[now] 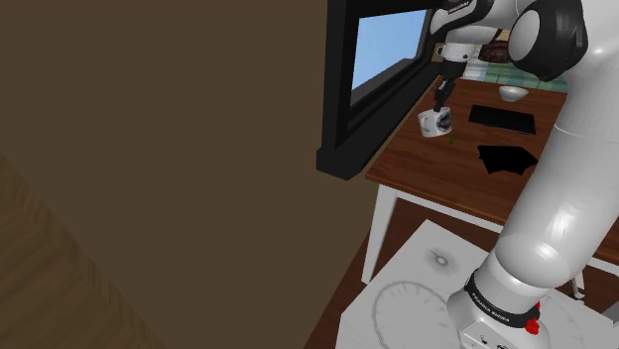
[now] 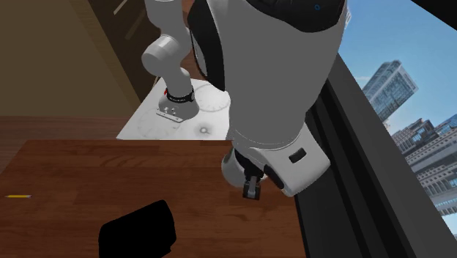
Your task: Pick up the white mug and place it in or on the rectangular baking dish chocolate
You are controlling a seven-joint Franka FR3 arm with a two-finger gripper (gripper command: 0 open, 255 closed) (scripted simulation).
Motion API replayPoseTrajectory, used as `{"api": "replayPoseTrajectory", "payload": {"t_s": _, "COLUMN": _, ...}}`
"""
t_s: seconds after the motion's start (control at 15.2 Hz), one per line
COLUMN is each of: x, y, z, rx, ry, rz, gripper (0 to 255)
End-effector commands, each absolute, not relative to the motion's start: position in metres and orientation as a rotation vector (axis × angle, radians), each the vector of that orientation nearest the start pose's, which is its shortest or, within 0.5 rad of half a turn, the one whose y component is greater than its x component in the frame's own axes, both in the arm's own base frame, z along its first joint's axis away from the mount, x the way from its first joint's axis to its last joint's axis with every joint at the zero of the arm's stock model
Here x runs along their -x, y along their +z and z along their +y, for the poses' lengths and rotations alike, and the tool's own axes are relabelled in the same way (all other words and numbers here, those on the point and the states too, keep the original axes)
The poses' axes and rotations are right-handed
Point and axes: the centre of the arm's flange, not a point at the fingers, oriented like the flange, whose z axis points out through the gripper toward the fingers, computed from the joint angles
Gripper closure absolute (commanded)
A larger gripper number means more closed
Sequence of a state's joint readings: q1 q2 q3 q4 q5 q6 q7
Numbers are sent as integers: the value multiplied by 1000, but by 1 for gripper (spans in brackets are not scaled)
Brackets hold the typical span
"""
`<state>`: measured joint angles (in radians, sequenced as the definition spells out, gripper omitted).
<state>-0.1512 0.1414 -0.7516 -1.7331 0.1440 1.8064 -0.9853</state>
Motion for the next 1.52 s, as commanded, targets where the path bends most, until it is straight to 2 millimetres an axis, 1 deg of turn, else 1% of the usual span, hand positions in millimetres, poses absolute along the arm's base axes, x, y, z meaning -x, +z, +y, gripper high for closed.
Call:
{"api": "replayPoseTrajectory", "payload": {"t_s": 0.0, "x": -373, "y": 509, "z": -460, "rx": 3093, "ry": -29, "rz": -78, "gripper": 255}}
{"api": "replayPoseTrajectory", "payload": {"t_s": 1.32, "x": -158, "y": 518, "z": -613, "rx": 3093, "ry": -29, "rz": -78, "gripper": 255}}
{"api": "replayPoseTrajectory", "payload": {"t_s": 1.39, "x": -148, "y": 519, "z": -620, "rx": 3093, "ry": -29, "rz": -78, "gripper": 255}}
{"api": "replayPoseTrajectory", "payload": {"t_s": 1.45, "x": -148, "y": 513, "z": -620, "rx": 3093, "ry": -29, "rz": -78, "gripper": 255}}
